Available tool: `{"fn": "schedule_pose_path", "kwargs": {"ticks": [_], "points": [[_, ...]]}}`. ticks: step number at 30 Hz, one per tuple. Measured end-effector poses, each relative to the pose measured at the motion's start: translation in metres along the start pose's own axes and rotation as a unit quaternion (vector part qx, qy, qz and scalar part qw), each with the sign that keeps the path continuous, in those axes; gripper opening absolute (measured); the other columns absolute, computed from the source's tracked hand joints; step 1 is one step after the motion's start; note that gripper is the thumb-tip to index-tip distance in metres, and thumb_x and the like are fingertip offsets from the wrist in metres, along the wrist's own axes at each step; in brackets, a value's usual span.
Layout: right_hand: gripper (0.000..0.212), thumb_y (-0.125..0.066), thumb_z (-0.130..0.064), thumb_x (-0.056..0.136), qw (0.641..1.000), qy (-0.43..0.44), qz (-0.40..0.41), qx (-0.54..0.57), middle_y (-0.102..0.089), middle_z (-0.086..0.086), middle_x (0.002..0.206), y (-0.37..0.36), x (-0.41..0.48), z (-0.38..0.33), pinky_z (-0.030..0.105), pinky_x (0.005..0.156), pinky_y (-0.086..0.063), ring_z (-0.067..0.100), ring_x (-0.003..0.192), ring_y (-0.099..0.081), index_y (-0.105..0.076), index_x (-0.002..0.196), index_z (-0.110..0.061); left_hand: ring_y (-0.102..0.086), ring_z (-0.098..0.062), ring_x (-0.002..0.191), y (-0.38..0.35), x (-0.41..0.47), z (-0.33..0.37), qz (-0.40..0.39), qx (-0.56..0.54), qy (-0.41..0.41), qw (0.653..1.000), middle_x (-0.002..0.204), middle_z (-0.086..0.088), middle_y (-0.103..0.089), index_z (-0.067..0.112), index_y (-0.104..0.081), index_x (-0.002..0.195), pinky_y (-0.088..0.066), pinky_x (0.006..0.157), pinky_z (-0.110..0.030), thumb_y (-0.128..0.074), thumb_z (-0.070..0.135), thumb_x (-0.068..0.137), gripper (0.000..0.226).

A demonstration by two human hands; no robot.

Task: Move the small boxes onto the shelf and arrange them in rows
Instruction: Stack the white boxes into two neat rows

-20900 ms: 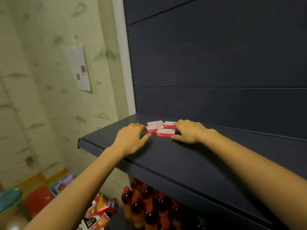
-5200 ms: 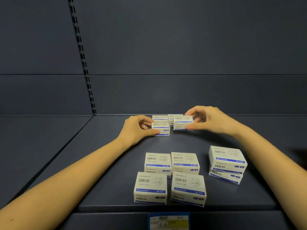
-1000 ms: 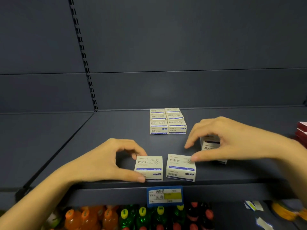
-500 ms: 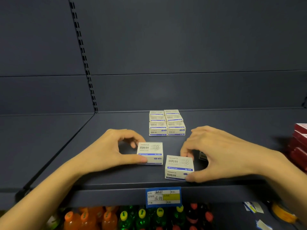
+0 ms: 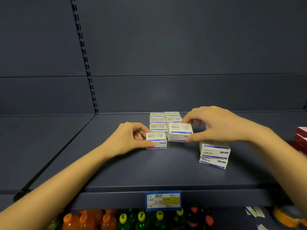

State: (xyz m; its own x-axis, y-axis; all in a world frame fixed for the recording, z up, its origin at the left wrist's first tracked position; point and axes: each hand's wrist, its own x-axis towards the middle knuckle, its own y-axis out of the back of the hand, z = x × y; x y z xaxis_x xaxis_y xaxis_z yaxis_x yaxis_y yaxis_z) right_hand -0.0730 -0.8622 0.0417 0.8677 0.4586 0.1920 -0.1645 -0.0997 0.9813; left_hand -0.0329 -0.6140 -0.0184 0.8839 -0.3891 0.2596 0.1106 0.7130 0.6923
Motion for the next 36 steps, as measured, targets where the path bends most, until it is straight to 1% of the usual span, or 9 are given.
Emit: {"fn": "schedule_pose_path", "kwargs": {"ticks": [5, 9, 13, 17, 20, 25, 27, 31, 36], "points": [[0.040, -0.063, -0.056, 0.075, 0.998, -0.045, -0.047, 0.004, -0.055, -0.024, 0.092, -0.006, 0.012, 0.011, 0.018, 0.060, -0.032, -0.002, 0.074, -0.047, -0.056, 0.110, -0.038, -0.053, -0.006, 0.063, -0.004, 0.004, -0.005, 0.010, -0.025, 0.017, 0.999, 0.087, 0.000, -0.069, 0.015, -0.068, 0.097, -0.047, 0.061, -0.010, -0.082, 0.027, 0.064, 0.038], [0.038, -0.066, -0.057, 0.072, 0.996, -0.060, -0.065, -0.017, -0.056, -0.023, 0.086, -0.007, 0.020, 0.012, 0.017, 0.055, -0.031, 0.000, 0.075, -0.049, -0.058, 0.104, -0.039, -0.052, -0.004, 0.061, -0.007, 0.004, -0.007, 0.036, -0.004, 0.010, 0.999, 0.081, 0.006, -0.067, 0.021, -0.069, 0.093, -0.042, 0.058, -0.006, -0.082, 0.032, 0.062, 0.036], [0.042, -0.066, -0.059, 0.071, 0.995, -0.072, -0.064, -0.041, -0.059, -0.022, 0.092, -0.009, 0.027, 0.006, 0.021, 0.058, -0.033, 0.006, 0.081, -0.051, -0.057, 0.107, -0.038, -0.053, -0.003, 0.061, -0.009, 0.004, -0.006, 0.048, -0.002, 0.004, 0.999, 0.088, 0.006, -0.068, 0.023, -0.068, 0.092, -0.044, 0.058, -0.007, -0.082, 0.033, 0.062, 0.034], [0.045, -0.068, -0.057, 0.070, 0.993, -0.083, -0.064, -0.048, -0.064, -0.018, 0.102, -0.012, 0.030, 0.003, 0.027, 0.068, -0.038, 0.010, 0.090, -0.056, -0.057, 0.108, -0.035, -0.052, -0.003, 0.060, -0.010, 0.003, -0.006, 0.068, -0.004, 0.006, 0.998, 0.080, 0.008, -0.067, 0.021, -0.067, 0.089, -0.043, 0.057, -0.007, -0.083, 0.032, 0.061, 0.034], [0.043, -0.069, -0.057, 0.069, 0.993, -0.080, -0.060, -0.057, -0.064, -0.017, 0.103, -0.013, 0.030, 0.001, 0.027, 0.068, -0.039, 0.010, 0.091, -0.056, -0.060, 0.104, -0.035, -0.052, -0.005, 0.061, -0.011, 0.003, -0.005, 0.071, 0.014, 0.001, 0.997, 0.075, 0.004, -0.066, 0.020, -0.068, 0.089, -0.042, 0.056, -0.008, -0.082, 0.035, 0.062, 0.034], [0.037, -0.057, -0.065, 0.075, 0.997, -0.072, -0.033, -0.026, -0.054, -0.024, 0.079, -0.008, 0.021, -0.001, 0.021, 0.058, -0.035, 0.004, 0.078, -0.052, -0.062, 0.100, -0.037, -0.053, -0.007, 0.066, -0.013, 0.000, -0.003, 0.083, 0.042, -0.020, 0.995, 0.080, 0.006, -0.063, 0.018, -0.067, 0.090, -0.041, 0.059, -0.009, -0.081, 0.036, 0.064, 0.035], [0.039, -0.051, -0.068, 0.075, 0.997, -0.070, -0.012, 0.001, -0.056, -0.027, 0.082, -0.001, 0.010, 0.003, 0.022, 0.063, -0.040, 0.001, 0.079, -0.053, -0.062, 0.099, -0.039, -0.054, -0.009, 0.073, -0.013, -0.002, -0.002, 0.098, 0.055, -0.034, 0.993, 0.089, 0.008, -0.062, 0.021, -0.065, 0.092, -0.041, 0.063, -0.008, -0.080, 0.038, 0.064, 0.036], [0.062, -0.041, -0.085, 0.052, 0.995, -0.056, -0.017, 0.084, -0.061, -0.030, 0.093, 0.011, -0.023, 0.020, 0.023, 0.080, -0.046, -0.007, 0.093, -0.055, -0.059, 0.097, -0.046, -0.052, -0.004, 0.085, -0.012, -0.008, 0.005, 0.129, 0.068, -0.083, 0.986, 0.092, 0.015, -0.059, 0.023, -0.062, 0.097, -0.039, 0.070, -0.007, -0.076, 0.040, 0.067, 0.037], [0.066, -0.047, -0.089, 0.044, 0.994, -0.067, -0.059, 0.069, -0.055, -0.037, 0.098, 0.004, -0.054, 0.029, 0.026, 0.092, -0.043, -0.012, 0.102, -0.048, -0.049, 0.100, -0.053, -0.052, 0.000, 0.087, -0.016, -0.011, 0.019, 0.104, 0.069, -0.128, 0.984, 0.095, 0.013, -0.061, 0.023, -0.062, 0.097, -0.037, 0.074, -0.006, -0.071, 0.036, 0.074, 0.028]]}}
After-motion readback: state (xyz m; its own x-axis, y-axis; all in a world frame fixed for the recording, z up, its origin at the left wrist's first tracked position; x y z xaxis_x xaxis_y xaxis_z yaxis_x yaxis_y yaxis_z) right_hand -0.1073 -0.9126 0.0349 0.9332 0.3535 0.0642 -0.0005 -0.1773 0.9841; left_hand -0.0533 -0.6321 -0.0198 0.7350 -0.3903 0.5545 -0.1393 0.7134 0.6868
